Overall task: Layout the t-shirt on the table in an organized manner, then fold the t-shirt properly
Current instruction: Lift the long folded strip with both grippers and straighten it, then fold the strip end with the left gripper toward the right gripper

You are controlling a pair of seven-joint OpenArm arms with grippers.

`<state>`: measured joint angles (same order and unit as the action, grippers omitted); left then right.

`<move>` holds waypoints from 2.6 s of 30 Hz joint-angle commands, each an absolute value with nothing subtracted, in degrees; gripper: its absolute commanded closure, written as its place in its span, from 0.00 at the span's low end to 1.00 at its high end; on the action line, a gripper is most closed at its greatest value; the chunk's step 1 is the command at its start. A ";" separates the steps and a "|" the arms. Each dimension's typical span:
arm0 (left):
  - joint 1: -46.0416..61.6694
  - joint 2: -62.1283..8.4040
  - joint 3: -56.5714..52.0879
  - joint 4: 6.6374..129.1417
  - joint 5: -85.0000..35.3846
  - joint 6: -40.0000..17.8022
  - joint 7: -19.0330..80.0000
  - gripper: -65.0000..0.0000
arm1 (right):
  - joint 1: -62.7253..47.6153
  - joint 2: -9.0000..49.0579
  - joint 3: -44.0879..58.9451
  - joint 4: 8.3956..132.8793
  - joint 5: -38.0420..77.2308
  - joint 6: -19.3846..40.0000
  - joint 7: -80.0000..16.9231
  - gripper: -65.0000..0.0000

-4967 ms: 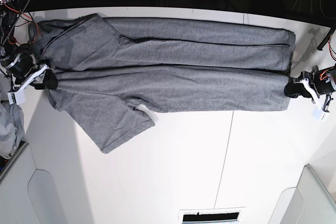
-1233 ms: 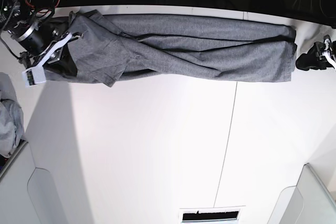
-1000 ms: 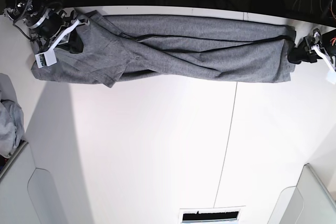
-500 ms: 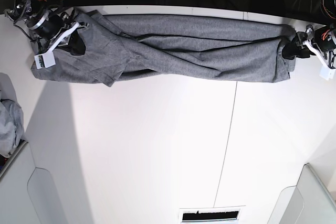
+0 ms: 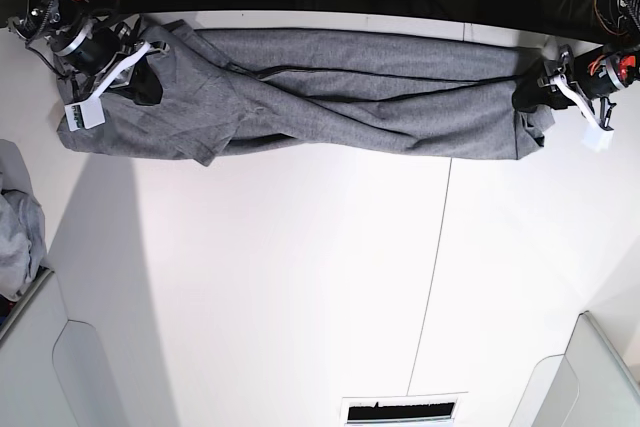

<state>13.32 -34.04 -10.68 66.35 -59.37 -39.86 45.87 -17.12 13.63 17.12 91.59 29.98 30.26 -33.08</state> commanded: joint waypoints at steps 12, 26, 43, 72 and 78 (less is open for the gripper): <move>13.93 -35.79 -22.20 80.49 -60.69 -40.00 49.32 1.00 | -16.56 14.26 17.39 92.49 32.49 31.11 -32.18 1.00; 16.47 -27.70 -8.23 106.06 -54.85 -40.00 47.77 1.00 | -16.53 14.26 17.39 92.49 31.90 31.11 -32.14 1.00; 11.73 -14.85 11.31 98.83 -34.89 -34.96 37.54 0.47 | -15.88 14.26 17.41 92.58 34.92 31.11 -32.10 0.59; 10.66 -16.12 2.00 104.97 -47.68 -40.00 42.46 0.46 | -15.27 18.24 30.00 81.84 43.11 33.30 -37.95 0.39; 10.66 -20.21 -5.61 104.95 -48.03 -40.00 42.46 0.47 | -13.39 16.67 25.02 81.84 42.13 33.21 -37.98 0.39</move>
